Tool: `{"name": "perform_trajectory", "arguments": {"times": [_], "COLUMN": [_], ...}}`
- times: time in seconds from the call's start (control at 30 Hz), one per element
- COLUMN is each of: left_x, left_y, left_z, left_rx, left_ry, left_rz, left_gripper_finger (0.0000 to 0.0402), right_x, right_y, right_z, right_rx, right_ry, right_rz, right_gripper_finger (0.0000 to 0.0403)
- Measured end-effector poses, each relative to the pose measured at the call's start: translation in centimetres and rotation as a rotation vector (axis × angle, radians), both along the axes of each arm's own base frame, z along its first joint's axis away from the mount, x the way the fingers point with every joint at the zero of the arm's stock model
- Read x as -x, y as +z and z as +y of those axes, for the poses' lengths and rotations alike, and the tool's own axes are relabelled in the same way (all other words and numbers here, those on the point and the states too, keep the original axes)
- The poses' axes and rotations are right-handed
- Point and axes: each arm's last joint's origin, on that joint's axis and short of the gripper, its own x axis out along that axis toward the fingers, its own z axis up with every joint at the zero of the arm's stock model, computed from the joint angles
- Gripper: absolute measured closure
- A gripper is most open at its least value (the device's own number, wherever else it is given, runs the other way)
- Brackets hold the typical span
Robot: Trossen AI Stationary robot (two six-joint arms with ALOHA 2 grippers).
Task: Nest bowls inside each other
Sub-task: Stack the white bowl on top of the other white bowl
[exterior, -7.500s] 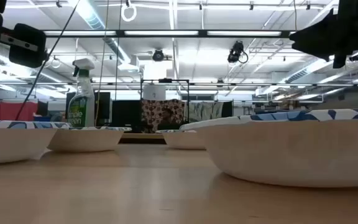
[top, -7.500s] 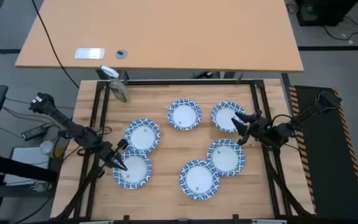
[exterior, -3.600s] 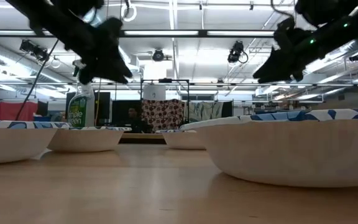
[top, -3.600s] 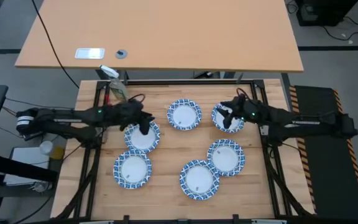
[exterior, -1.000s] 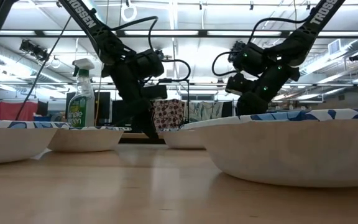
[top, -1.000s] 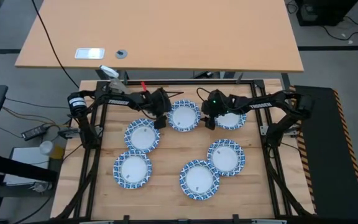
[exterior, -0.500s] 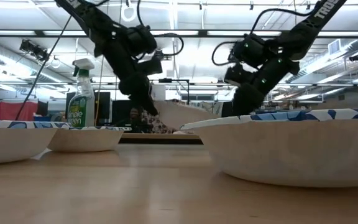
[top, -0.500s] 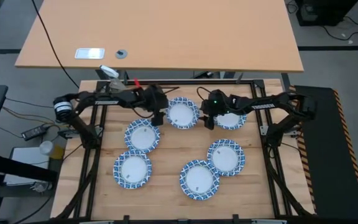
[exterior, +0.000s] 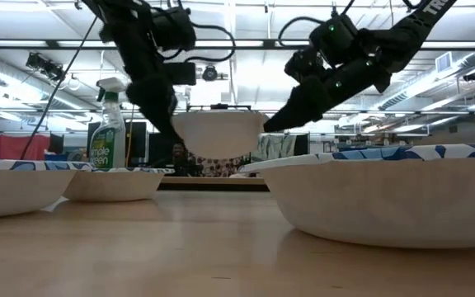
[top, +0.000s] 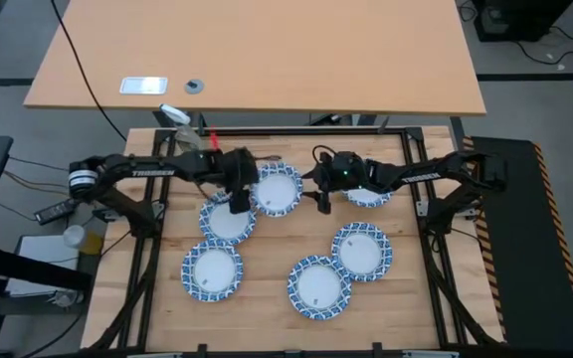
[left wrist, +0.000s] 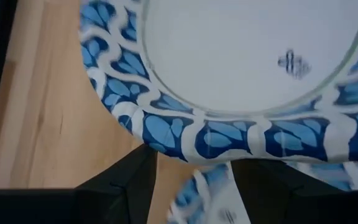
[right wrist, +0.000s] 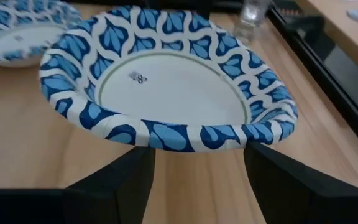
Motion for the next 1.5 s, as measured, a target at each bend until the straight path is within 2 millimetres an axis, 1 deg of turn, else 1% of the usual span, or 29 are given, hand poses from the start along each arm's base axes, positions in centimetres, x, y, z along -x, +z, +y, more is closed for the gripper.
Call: {"name": "perform_trajectory", "arguments": {"times": [0.13, 0.23, 0.33, 0.37, 0.47, 0.57, 0.63, 0.67, 0.8, 0.97, 1.13, 1.23, 1.3, 1.43, 1.5], "left_x": [0.9, 1.5, 2.1, 2.6, 4.0, 5.9, 6.8, 7.3, 8.3, 9.6, 10.2, 10.2, 10.1, 9.4, 9.1], "left_y": [0.5, 1.1, 1.6, 1.7, 1.8, 1.2, 0.8, 0.5, -0.4, -2.0, -2.9, -2.8, -2.1, -0.6, -0.4], "left_z": [-1.8, -3.1, -4.3, -4.8, -6.2, -7.8, -8.7, -9.1, -9.8, -9.7, -9.6, -9.6, -9.6, -9.7, -9.6], "left_rx": [-0.002, 0.002, -0.003, 0.000, 0.012, 0.032, 0.040, 0.036, 0.030, 0.004, 0.001, 0.002, -0.001, -0.013, -0.026], "left_ry": [0.032, 0.052, 0.080, 0.094, 0.153, 0.218, 0.255, 0.269, 0.327, 0.386, 0.384, 0.380, 0.373, 0.353, 0.353], "left_rz": [0.054, 0.056, 0.064, 0.082, 0.161, 0.266, 0.275, 0.287, 0.314, 0.374, 0.423, 0.431, 0.442, 0.372, 0.341], "left_gripper_finger": [0.0194, 0.0194, 0.0194, 0.0194, 0.0194, 0.0194, 0.0194, 0.0194, 0.0194, 0.0194, 0.0194, 0.0194, 0.0194, 0.0194, 0.0194], "right_x": [-0.6, -1.9, -3.9, -4.7, -7.1, -9.4, -10.5, -11.1, -12.7, -13.5, -13.3, -13.0, -12.9, -13.0, -13.2], "right_y": [0.6, 1.2, 0.8, 0.3, -0.2, 0.0, -0.3, -0.2, -1.4, -3.0, -3.5, -3.2, -2.6, -1.8, -1.6], "right_z": [1.1, 1.8, 2.2, 2.3, 2.5, 2.7, 2.9, 3.0, 2.7, 1.7, 0.5, 0.1, -0.1, -0.1, 0.0], "right_rx": [0.011, 0.019, 0.024, 0.023, 0.028, 0.035, 0.039, 0.046, 0.063, 0.058, 0.057, 0.054, 0.059, 0.023, -0.006], "right_ry": [0.040, 0.070, 0.100, 0.112, 0.150, 0.189, 0.218, 0.226, 0.247, 0.228, 0.174, 0.163, 0.158, 0.199, 0.221], "right_rz": [-0.045, -0.071, -0.055, -0.036, -0.032, -0.045, -0.017, -0.026, 0.002, 0.056, 0.122, 0.133, 0.115, 0.060, 0.021], "right_gripper_finger": [0.0155, 0.0156, 0.0156, 0.0156, 0.0157, 0.0156, 0.0155, 0.0155, 0.0156, 0.0155, 0.0156, 0.0156, 0.0156, 0.0156, 0.0156]}}
